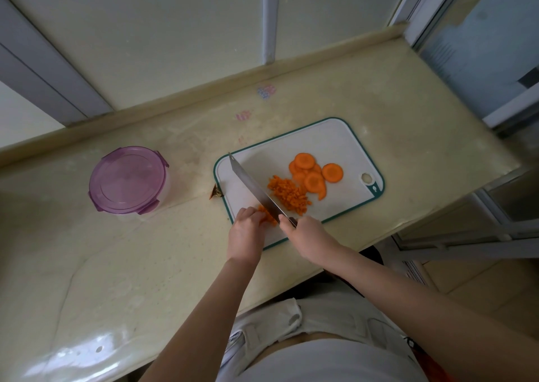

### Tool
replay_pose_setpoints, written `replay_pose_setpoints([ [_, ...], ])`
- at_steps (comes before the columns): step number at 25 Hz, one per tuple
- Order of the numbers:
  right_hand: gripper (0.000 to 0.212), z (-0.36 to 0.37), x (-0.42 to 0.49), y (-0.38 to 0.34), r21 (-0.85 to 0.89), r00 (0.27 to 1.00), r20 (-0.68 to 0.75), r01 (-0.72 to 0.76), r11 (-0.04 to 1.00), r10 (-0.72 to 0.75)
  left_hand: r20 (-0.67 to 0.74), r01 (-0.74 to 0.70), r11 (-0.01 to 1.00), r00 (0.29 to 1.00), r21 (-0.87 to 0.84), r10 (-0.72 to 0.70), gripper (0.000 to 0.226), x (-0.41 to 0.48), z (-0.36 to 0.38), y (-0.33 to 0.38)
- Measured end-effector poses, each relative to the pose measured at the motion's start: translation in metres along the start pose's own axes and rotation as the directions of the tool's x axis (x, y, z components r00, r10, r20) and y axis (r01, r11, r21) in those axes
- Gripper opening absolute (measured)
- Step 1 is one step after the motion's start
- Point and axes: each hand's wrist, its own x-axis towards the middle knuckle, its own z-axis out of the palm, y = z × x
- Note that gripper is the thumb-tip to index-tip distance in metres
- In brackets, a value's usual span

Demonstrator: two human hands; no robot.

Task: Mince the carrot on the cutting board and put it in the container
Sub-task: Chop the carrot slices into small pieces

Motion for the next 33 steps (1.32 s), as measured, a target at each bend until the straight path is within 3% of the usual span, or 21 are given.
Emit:
replay_pose_setpoints([
  [8, 0.056, 0.017, 0.011, 0.01, -0.033, 0.997, -0.03, 0.069, 0.997, -0.07, -0.005, -0.039, 0.999, 0.999, -0.01, 0.039, 0.009, 0.001, 0.002, -0.003],
  [17, 0.049, -0.003, 0.018, 0.018, 0.133, 0.996, 0.045, 0.071, 0.989, -0.077, -0.018, -0.103, 0.992, 0.994, 0.067, 0.104, 0.02, -0.003, 0.001, -0.003],
  [23, 0.05, -0.015, 0.021, 0.013, 0.089, 0.997, -0.044, 0.074, 0.993, -0.07, -0.007, -0.08, 0.996, 0.997, 0.037, 0.081, 0.015, 0.001, -0.002, 0.004],
  [26, 0.053, -0.025, 0.019, 0.01, 0.135, 0.998, -0.056, 0.029, 0.99, -0.022, 0.045, 0.006, 1.0, 0.999, 0.018, -0.007, 0.008, 0.005, -0.003, 0.009],
  [33, 0.051, -0.022, 0.006, 0.004, 0.132, 0.996, -0.036, 0.083, 0.988, -0.078, 0.091, 0.067, 0.997, 0.994, -0.048, -0.062, 0.03, 0.006, -0.006, 0.008],
])
